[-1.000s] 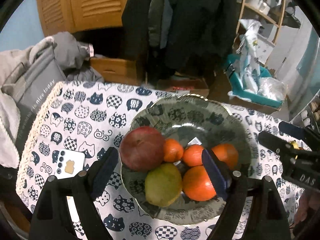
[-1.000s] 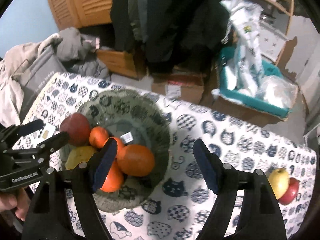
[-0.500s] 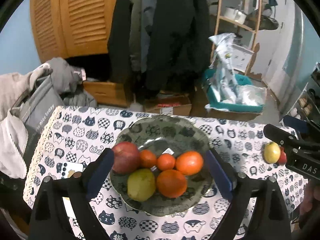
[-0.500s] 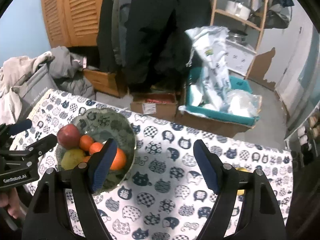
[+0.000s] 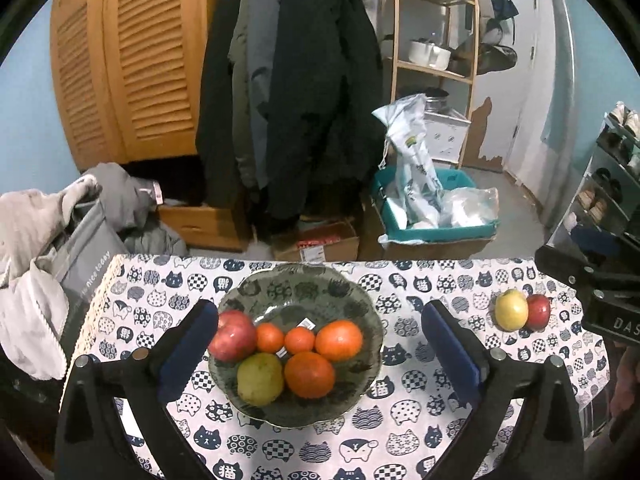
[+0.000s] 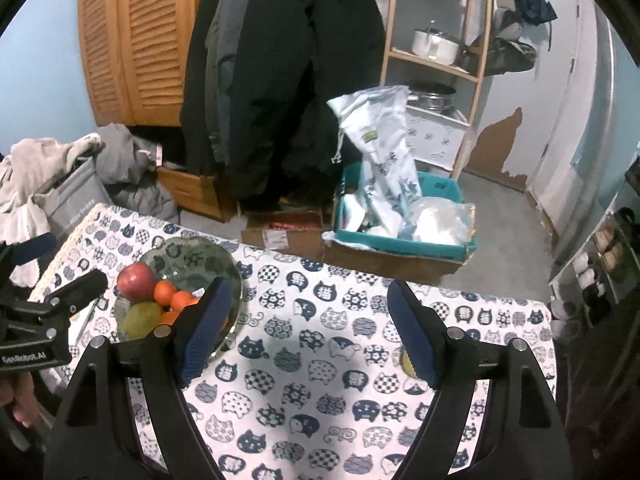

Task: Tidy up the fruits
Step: 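Move both tools toward the yellow pear and red apple on the cloth, then close the left tool on the yellow pear while the right tool grasps the red apple, then lift the pear and apple and carry them over the glass bowl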

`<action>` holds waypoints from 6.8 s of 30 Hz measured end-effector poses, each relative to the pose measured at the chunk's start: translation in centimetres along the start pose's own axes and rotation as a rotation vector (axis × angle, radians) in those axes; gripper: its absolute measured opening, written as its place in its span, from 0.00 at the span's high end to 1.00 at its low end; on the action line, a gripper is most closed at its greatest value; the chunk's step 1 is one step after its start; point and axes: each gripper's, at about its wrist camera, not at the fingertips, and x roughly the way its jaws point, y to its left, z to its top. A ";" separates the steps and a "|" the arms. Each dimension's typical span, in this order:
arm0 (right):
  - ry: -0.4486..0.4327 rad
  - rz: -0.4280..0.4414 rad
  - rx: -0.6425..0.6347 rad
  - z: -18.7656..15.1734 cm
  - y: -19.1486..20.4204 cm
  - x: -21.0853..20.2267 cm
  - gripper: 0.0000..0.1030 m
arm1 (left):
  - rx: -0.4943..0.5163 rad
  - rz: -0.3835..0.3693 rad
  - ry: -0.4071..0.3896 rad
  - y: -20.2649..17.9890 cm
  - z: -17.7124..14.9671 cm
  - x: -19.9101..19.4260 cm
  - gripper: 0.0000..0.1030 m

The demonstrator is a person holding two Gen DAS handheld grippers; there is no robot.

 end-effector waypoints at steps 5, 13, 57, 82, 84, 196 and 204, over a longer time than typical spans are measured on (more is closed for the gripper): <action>-0.016 -0.013 0.013 -0.5 -1.7 -1.9 0.23 | 0.016 -0.020 -0.014 -1.6 0.4 -0.9 0.00; -0.042 -0.063 0.036 -1.8 -5.1 -4.5 0.23 | 0.066 -0.055 -0.032 -4.8 0.7 -2.0 0.00; 0.127 -0.225 0.283 -10.6 -21.9 -1.2 0.22 | 0.274 -0.171 0.192 -21.9 -1.6 8.4 0.00; 0.405 -0.079 0.421 -13.8 -25.7 14.2 0.22 | 0.196 -0.178 0.416 -24.9 -3.5 21.5 0.01; 0.423 -0.081 0.417 -14.0 -25.8 15.1 0.22 | 0.185 -0.181 0.426 -24.9 -3.5 22.1 0.01; 0.012 -0.041 0.197 -4.8 -14.1 1.3 0.30 | 0.169 -0.201 0.071 -12.9 2.4 6.5 0.28; -0.025 0.011 0.155 -2.8 -11.0 1.0 0.30 | 0.143 -0.153 0.047 -9.0 2.8 5.2 0.28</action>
